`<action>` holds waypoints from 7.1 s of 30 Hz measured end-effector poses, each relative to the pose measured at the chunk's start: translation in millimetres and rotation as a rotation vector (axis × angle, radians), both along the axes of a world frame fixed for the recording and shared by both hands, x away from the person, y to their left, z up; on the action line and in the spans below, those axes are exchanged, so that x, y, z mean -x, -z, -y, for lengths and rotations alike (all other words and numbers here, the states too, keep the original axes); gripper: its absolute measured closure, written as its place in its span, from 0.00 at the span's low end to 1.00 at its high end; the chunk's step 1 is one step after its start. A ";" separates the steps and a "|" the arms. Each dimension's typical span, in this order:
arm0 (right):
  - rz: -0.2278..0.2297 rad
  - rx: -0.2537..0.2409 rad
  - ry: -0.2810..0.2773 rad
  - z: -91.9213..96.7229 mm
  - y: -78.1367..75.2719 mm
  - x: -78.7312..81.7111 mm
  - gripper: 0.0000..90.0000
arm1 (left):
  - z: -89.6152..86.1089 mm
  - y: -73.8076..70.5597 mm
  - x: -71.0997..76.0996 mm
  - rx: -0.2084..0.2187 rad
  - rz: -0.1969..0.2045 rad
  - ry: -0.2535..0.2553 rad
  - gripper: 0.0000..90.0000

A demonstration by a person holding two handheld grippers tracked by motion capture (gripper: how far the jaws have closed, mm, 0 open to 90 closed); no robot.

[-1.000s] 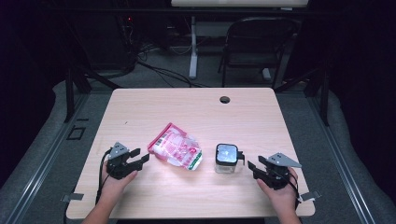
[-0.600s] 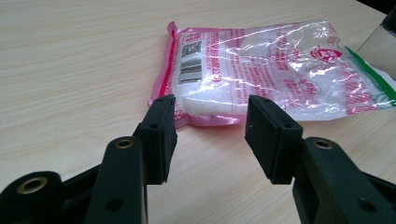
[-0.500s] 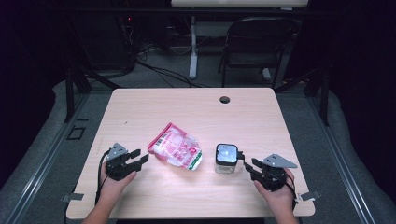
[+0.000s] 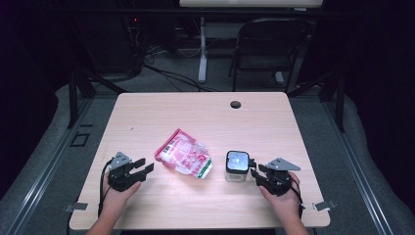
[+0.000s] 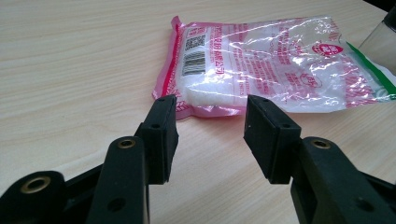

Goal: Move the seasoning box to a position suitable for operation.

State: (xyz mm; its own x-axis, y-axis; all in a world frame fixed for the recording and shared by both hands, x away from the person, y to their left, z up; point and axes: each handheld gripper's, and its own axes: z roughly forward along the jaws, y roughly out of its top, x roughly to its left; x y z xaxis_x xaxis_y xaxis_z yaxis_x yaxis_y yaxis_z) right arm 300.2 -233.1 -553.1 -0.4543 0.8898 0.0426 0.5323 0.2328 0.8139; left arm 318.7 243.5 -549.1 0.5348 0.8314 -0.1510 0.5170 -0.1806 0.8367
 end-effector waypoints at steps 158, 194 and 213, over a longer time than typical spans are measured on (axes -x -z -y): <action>-0.023 -0.076 -0.075 -32.5 5.1 21.3 0.87 | 166.5 -2.9 25.8 -0.119 -0.047 0.378 0.98; -0.066 -0.007 -0.133 -46.8 -2.9 52.9 0.83 | 173.0 3.3 17.6 -0.090 -0.058 0.317 0.98; -0.081 -0.033 -0.187 -50.7 -10.0 61.4 0.81 | 168.2 -6.8 28.1 -0.106 -0.047 0.348 0.97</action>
State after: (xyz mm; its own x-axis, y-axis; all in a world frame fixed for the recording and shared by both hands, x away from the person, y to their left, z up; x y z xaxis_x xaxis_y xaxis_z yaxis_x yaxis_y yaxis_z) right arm 238.9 -182.4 -543.1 -0.6058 0.7875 0.1134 0.5463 0.3080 0.7789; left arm 290.6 75.3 -542.3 0.7828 0.6134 -0.1049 0.4468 -0.4368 0.7808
